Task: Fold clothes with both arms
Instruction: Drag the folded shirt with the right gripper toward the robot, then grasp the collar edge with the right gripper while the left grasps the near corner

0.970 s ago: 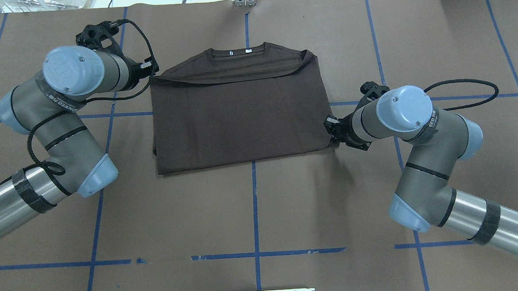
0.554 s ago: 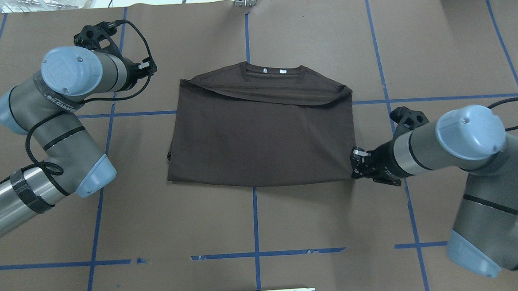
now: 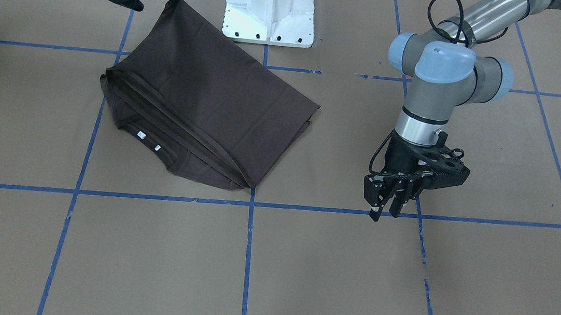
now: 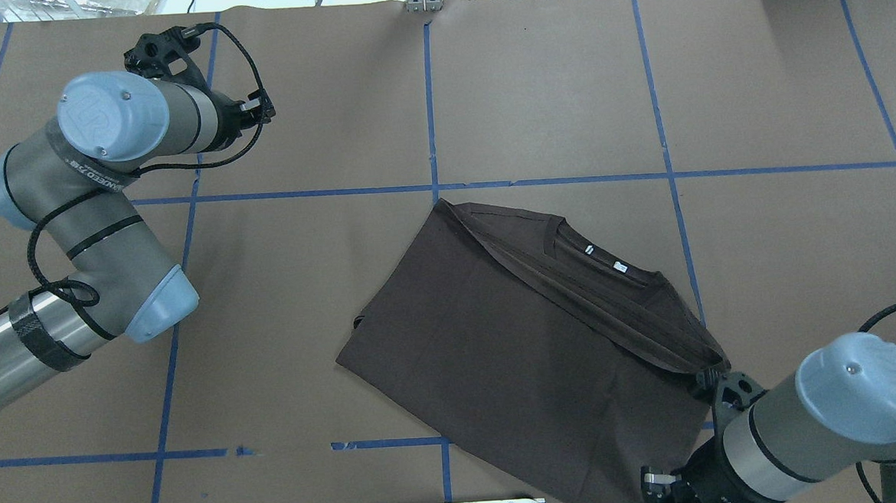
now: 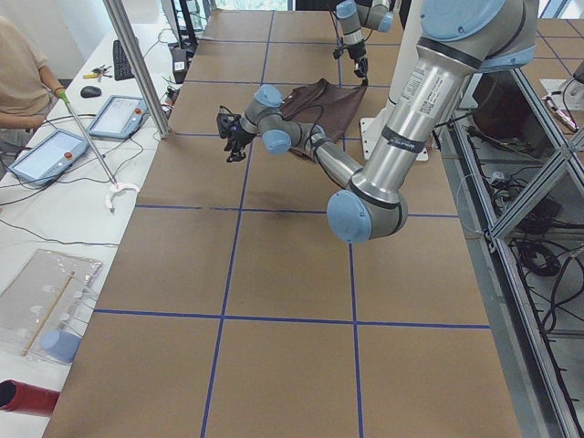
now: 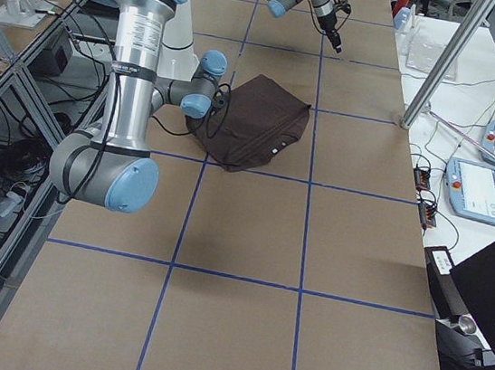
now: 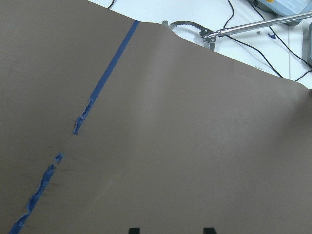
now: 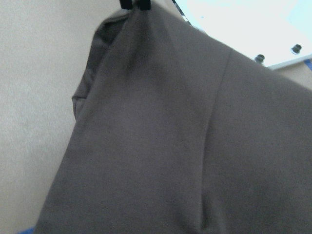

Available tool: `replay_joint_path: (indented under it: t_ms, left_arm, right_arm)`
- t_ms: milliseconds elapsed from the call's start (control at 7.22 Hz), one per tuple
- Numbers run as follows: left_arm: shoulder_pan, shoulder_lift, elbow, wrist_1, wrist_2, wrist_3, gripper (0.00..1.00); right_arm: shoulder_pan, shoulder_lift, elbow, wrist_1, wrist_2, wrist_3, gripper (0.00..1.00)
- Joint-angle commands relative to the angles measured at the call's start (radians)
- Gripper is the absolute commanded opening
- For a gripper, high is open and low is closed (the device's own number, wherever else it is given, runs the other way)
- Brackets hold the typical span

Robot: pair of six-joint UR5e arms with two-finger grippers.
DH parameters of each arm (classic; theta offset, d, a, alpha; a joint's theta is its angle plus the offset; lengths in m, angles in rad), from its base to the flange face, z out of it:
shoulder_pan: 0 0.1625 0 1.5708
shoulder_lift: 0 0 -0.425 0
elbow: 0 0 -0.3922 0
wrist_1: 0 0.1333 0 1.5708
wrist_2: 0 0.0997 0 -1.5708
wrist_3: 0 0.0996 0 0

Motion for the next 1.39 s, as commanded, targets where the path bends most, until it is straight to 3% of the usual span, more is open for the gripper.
replay_joint_path:
  t_ms: [0, 139, 416, 693, 970, 1247]
  left_arm:
    - [0.012, 0.003, -0.050, 0.002, -0.105, -0.096, 0.55]
    - [0.064, 0.019, -0.085, 0.002, -0.116, -0.147, 0.57]
    - [0.200, 0.077, -0.182, 0.010, -0.111, -0.297, 0.58]
    - [0.300, 0.083, -0.188, 0.034, -0.107, -0.408, 0.60]
    - [0.360, 0.092, -0.190, 0.118, -0.104, -0.457, 0.61]
    - [0.392, 0.100, -0.188, 0.119, -0.104, -0.497, 0.61]
  right_arm:
    - [-0.004, 0.000, -0.011, -0.001, -0.067, 0.007, 1.00]
    - [0.099, 0.006, -0.007, 0.000, -0.063, 0.003, 1.00]
    - [0.269, 0.160, -0.069, -0.003, -0.083, 0.000, 1.00]
    - [0.407, 0.214, -0.129, 0.000, -0.087, -0.034, 1.00]
    - [0.414, 0.244, -0.152, -0.003, -0.087, -0.052, 1.00]
    - [0.413, 0.247, -0.154, -0.003, -0.089, -0.052, 1.00]
